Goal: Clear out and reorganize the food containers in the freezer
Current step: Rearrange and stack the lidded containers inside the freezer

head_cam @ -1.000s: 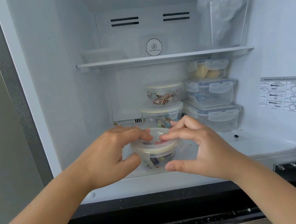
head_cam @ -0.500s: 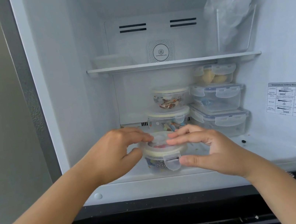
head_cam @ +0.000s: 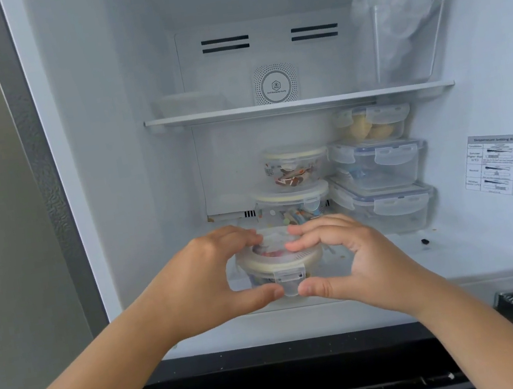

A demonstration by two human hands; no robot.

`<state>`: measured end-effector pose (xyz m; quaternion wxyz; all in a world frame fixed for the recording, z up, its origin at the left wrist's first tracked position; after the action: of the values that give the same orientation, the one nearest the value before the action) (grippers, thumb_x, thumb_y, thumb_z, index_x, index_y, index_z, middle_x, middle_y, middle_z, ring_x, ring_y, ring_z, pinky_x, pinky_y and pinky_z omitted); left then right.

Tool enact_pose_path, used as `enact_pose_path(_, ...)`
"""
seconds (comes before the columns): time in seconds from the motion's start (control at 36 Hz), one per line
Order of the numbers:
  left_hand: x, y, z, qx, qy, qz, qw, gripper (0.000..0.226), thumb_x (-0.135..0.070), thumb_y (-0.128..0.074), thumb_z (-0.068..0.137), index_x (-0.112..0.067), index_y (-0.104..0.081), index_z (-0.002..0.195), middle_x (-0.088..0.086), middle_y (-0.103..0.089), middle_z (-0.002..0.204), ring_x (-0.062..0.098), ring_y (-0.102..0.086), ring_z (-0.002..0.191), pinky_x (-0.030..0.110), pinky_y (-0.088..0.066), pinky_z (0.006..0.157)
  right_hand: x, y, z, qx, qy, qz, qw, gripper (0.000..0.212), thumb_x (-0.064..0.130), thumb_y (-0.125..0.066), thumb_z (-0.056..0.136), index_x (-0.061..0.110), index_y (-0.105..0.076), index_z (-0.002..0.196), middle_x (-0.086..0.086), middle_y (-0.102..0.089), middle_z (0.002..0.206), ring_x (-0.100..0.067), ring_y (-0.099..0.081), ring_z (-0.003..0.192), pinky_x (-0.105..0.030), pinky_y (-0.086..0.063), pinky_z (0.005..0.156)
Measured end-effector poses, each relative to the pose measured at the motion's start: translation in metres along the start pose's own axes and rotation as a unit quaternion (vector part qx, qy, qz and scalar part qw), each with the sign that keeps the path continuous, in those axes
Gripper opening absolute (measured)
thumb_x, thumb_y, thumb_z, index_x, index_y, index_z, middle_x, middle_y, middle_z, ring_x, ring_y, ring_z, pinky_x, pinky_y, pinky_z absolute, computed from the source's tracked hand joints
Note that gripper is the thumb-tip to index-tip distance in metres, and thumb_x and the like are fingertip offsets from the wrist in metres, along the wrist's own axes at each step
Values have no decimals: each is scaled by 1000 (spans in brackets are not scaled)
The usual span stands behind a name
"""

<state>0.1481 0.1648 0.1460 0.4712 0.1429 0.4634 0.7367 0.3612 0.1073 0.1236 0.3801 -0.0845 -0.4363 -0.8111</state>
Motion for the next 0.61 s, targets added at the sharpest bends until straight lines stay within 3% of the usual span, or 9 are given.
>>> enact_pose_path(0.22,1,-8,0,5,-5,-37,999,70,-68,-57,64,-24,-51,118,-21,-46,114,-7,-49,103,10,-37,91,-2,-7,2,23,2,57,998,44,51,-76,66,39,-62,106,21,-52,118,4,-42,127,-5,-26,100)
enact_pose_path(0.36,-1,-12,1,12,-1,-20,1000,72,-67,-51,63,-22,-45,118,-14,-42,115,5,-52,105,19,-40,89,-4,-9,3,24,-1,55,998,43,49,-76,66,39,-61,105,20,-50,116,3,-42,128,-6,-27,100)
enact_pose_path(0.5,-4,-13,1,13,-6,-12,1000,73,-65,-46,64,-18,-43,119,-10,-40,114,8,-52,102,17,-39,86,-4,-12,4,19,2,56,998,42,47,-75,66,39,-59,103,19,-48,113,2,-40,129,-21,-28,101)
enact_pose_path(0.61,-3,-13,3,13,-5,0,1000,73,-67,-42,63,-18,-43,117,-11,-38,111,9,-51,95,20,-41,83,-5,-14,6,18,0,50,999,40,46,-74,66,39,-58,102,21,-47,112,2,-41,128,-17,-28,101)
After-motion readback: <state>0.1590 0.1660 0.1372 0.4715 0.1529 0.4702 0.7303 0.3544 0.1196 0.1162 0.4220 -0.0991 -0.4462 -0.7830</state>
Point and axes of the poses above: each hand's wrist, its own z-axis towards the middle knuckle, its own y-axis out of the back of the hand, x = y × z, the point moved 1 cm from there along z, towards the middle knuckle
